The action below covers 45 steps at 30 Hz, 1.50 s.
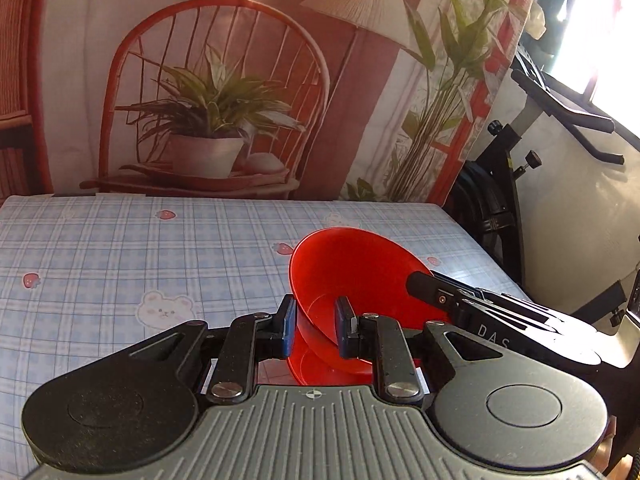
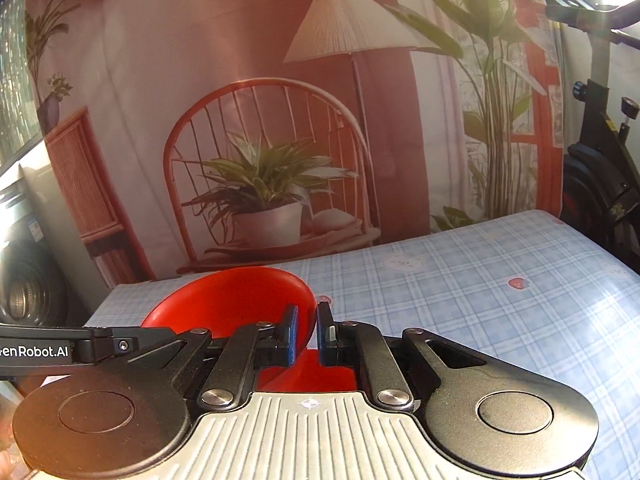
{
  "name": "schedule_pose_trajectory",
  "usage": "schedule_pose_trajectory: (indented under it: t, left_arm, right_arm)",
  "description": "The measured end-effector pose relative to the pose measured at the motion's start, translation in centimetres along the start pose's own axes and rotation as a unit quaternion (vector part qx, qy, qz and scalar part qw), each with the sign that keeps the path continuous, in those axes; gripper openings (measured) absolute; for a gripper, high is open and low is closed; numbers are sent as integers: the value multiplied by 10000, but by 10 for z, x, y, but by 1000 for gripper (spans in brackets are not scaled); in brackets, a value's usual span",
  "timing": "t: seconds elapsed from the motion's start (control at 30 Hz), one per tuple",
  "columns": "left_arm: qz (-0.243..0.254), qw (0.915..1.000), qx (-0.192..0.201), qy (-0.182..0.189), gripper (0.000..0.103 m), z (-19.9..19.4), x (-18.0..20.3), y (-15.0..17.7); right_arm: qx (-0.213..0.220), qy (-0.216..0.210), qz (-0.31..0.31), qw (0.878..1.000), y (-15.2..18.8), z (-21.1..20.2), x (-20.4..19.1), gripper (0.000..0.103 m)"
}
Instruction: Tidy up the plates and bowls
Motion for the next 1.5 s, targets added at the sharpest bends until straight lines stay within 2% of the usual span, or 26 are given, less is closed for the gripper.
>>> schedule_pose_trajectory:
  t: [0.2, 0.47, 0.77, 0.93, 0.97, 1.03, 1.07, 1.5]
  left_arm:
    - [1, 9993, -335, 152, 21, 36, -3, 10]
    - [114, 9976, -677, 66, 21, 69, -4, 22]
    - [275, 9971, -702, -125, 22, 76, -6, 26]
    - [149, 9973, -697, -176, 23, 76, -11, 24]
    - [134, 9972, -702, -198, 24, 76, -12, 24]
    - [82, 9971, -717, -231, 35, 78, -14, 25]
    - [47, 9971, -725, -241, 36, 79, -15, 25]
    - [-325, 9938, -1052, -127, 36, 101, -20, 34]
  right_arm:
    - [-246, 227, 155, 9993, 18, 21, 20, 8]
    - [-526, 293, 296, 9977, 37, 38, 33, 9]
    - [-634, 272, 376, 9969, 43, 43, 36, 10]
    - [-670, 281, 466, 9963, 45, 44, 40, 11]
    - [-690, 274, 488, 9960, 46, 45, 40, 12]
    - [-717, 243, 532, 9957, 47, 46, 42, 12]
    - [-727, 223, 548, 9956, 48, 47, 42, 12]
    - [-875, -75, 912, 9919, 55, 54, 46, 12]
Point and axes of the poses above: each gripper's, at about its wrist camera, not at the fingertips, and z roughly the way its jaws point, x to its right, y to its underside, the point moved 2 cm from there along z, roughly the way its jaws point, and after that the axes turned 5 degrees about -x, right-handed, at the moved point
